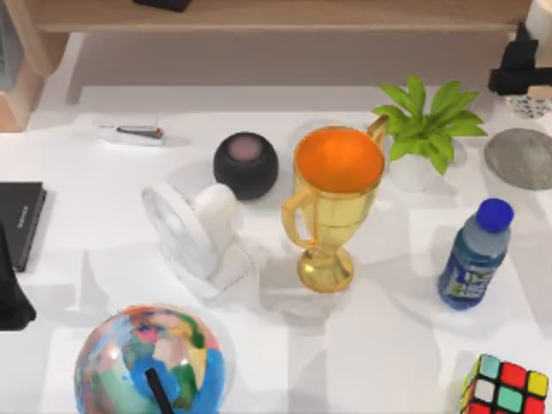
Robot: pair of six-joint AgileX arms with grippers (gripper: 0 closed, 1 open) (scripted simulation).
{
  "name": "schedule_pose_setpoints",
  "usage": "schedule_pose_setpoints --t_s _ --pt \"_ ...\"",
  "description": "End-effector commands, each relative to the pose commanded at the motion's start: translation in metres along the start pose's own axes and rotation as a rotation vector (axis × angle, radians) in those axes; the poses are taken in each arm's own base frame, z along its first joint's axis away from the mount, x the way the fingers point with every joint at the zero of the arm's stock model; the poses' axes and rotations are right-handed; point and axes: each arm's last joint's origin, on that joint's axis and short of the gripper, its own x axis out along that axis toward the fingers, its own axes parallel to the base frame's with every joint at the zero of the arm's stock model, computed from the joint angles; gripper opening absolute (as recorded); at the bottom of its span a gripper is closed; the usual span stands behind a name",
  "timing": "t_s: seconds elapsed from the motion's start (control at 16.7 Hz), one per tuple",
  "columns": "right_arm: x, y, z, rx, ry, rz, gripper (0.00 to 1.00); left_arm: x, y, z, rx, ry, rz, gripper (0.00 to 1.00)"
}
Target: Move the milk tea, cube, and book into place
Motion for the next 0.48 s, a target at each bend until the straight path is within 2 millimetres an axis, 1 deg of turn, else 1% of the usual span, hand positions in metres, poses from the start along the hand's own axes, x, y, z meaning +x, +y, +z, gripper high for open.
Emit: schedule_pose_setpoints --t_s 0.12,0.18,0.24,0.48 --pt "0.001 -0.022 -0.021 0.021 0.041 0.008 0.00 0.000 0.000 0.000 0.000 0.000 0.000 1.00" --pt "0.002 -0.028 -0.026 0.030 0.047 0.009 0.00 0.000 0.000 0.000 0.000 0.000 0.000 1.00" --pt "0.004 -0.032 -0.029 0.035 0.047 0.010 0.00 0.000 0.000 0.000 0.000 0.000 0.000 1.00" --pt "0.004 -0.031 -0.029 0.035 0.048 0.012 0.00 0.000 0.000 0.000 0.000 0.000 0.000 1.00"
